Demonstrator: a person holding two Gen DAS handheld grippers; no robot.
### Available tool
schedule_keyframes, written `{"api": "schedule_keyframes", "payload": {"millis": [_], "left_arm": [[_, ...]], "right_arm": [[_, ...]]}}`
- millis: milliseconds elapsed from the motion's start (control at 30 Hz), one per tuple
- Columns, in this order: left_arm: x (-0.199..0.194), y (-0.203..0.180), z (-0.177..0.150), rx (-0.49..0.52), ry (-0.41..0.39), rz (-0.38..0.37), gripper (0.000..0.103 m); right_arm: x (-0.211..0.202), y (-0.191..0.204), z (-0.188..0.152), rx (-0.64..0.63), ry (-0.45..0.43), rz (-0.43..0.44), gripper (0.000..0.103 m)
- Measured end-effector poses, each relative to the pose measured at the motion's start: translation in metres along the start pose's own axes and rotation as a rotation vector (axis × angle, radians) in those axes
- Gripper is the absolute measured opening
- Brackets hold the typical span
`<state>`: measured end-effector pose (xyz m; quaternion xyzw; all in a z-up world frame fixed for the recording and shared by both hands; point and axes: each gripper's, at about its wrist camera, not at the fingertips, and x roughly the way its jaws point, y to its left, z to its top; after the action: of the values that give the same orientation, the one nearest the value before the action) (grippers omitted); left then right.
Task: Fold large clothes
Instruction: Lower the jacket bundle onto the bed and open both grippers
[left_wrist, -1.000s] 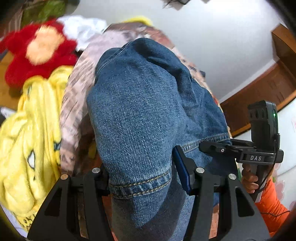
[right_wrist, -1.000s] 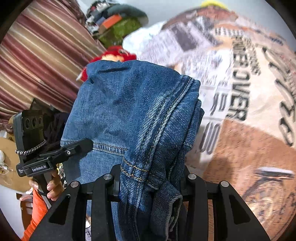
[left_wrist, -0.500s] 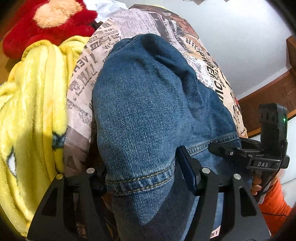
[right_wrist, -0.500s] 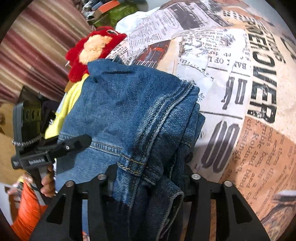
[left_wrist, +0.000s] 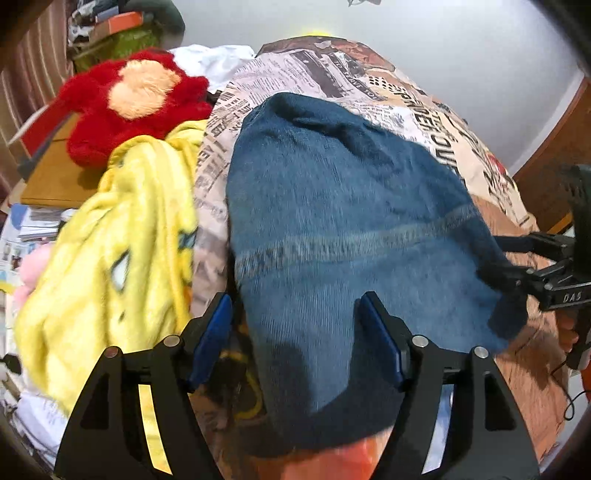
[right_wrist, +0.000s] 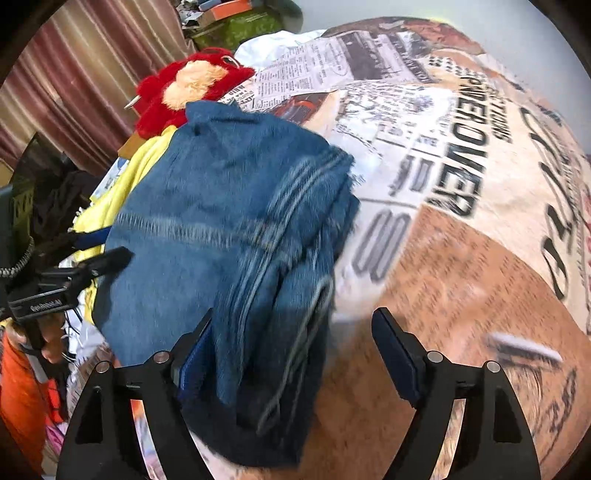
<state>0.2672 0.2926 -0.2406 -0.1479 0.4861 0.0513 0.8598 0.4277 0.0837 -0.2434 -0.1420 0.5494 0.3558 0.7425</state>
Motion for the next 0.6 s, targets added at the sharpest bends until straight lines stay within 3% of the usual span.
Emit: {"api": "schedule_keyframes", "payload": {"millis": [200,333,600], "left_arm": [[-0.020,-0.022,-0.032,0.042,-0.030,0.083,0.075],[-0.046,-0.039,-0.035,0.060,-0.074,0.119,0.074],[-0.153,-0.083,-0.029,0.106,-0.372,0.153,0.074]], "right_arm": [[-0.034,0.009,-0.034,0.022,-0.030,0.008,0.080],[-0.069,0.030,-0.049,-0.039,-0.121,-0.017,0.080],[-0.167,0.077,-0.067,-0.114,-0.420,-0.005,0.080]]}}
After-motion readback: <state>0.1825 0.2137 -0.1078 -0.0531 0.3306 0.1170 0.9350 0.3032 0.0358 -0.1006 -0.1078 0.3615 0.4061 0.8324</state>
